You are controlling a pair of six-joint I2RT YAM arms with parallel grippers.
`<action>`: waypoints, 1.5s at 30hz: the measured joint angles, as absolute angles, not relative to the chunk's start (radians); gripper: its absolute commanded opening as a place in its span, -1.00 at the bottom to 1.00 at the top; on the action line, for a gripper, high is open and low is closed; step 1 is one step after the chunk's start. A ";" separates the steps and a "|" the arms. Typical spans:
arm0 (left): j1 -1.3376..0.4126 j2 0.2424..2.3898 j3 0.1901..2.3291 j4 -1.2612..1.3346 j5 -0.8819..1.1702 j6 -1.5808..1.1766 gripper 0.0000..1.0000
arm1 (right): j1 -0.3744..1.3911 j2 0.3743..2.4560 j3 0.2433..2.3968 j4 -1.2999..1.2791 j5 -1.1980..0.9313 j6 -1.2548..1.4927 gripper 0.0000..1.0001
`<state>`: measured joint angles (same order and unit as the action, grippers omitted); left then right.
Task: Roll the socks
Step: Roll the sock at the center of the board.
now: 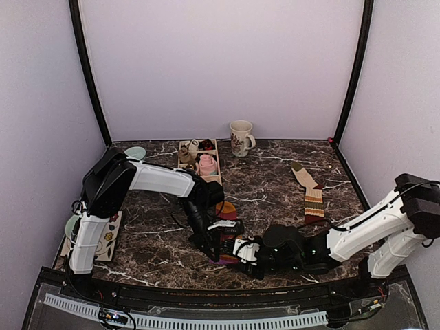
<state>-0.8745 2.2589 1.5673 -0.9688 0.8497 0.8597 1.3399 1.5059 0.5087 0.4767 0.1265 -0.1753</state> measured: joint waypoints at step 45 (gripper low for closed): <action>-0.872 2.267 1.578 -0.984 0.854 0.859 -0.76 | 1.297 1.779 0.496 0.744 0.070 -0.160 -0.46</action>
<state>-0.8722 2.2665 1.5780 -0.9836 0.8536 0.8593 1.2968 1.7794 0.4961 0.7437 0.0704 -0.1596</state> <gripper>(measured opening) 0.061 0.317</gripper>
